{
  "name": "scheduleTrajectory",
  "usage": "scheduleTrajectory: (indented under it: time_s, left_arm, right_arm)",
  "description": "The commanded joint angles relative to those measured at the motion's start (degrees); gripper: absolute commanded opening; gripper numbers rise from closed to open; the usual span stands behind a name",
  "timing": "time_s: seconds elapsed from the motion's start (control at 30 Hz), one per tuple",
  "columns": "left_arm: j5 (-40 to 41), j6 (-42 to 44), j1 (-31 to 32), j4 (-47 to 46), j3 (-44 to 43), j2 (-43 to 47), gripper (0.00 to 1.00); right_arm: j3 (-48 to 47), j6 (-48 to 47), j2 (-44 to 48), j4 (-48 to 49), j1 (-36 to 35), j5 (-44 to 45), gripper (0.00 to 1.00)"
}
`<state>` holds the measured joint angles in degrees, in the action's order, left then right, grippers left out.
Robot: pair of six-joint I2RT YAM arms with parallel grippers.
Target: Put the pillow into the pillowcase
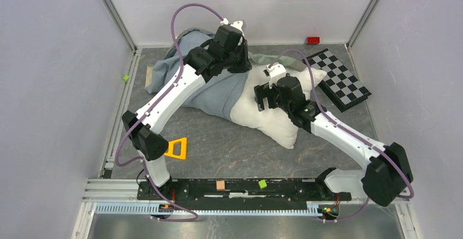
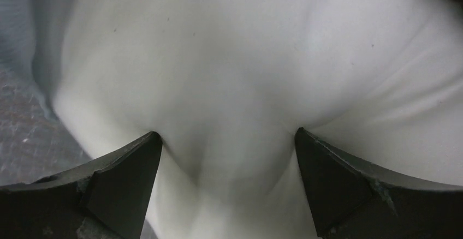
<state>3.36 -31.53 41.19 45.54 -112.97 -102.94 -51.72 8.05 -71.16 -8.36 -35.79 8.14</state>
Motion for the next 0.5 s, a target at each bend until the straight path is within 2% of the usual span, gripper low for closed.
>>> scheduleTrajectory:
  time_s: [0.0, 0.07, 0.1, 0.13, 0.23, 0.37, 0.47]
  left_arm:
    - [-8.5, -3.8, 3.0, 2.7, -11.3, 2.7, 0.03]
    - [-8.6, -3.8, 4.4, 4.6, -15.4, 1.0, 0.03]
    - [-8.0, -3.6, 5.0, 5.7, -17.3, 0.3, 0.03]
    - [-7.4, -3.4, 5.1, 6.4, -18.4, -0.1, 0.03]
    - [-6.7, -3.5, 4.7, 6.8, -18.4, -1.0, 0.02]
    - [-9.2, -5.5, 6.2, 6.1, -20.2, -3.1, 0.03]
    - [-10.1, -6.0, 7.6, 6.0, -24.1, -5.3, 0.02]
  right_arm:
    - [-3.2, 1.5, -5.2, 5.4, -0.2, 0.1, 0.94]
    - [-6.7, 4.2, -5.5, 3.0, -0.2, -1.0, 0.71]
    - [-9.5, 5.8, -5.1, 0.2, -0.2, -1.6, 0.49]
    - [-11.9, 7.4, -4.1, -1.4, -0.2, -2.6, 0.33]
    - [-19.1, 11.1, -1.8, -5.7, -0.1, -5.8, 0.01]
    - [-22.8, 14.4, -2.4, -7.5, 0.0, -5.0, 0.00]
    - [-17.0, 20.1, -2.4, -2.7, 0.7, -7.0, 0.00]
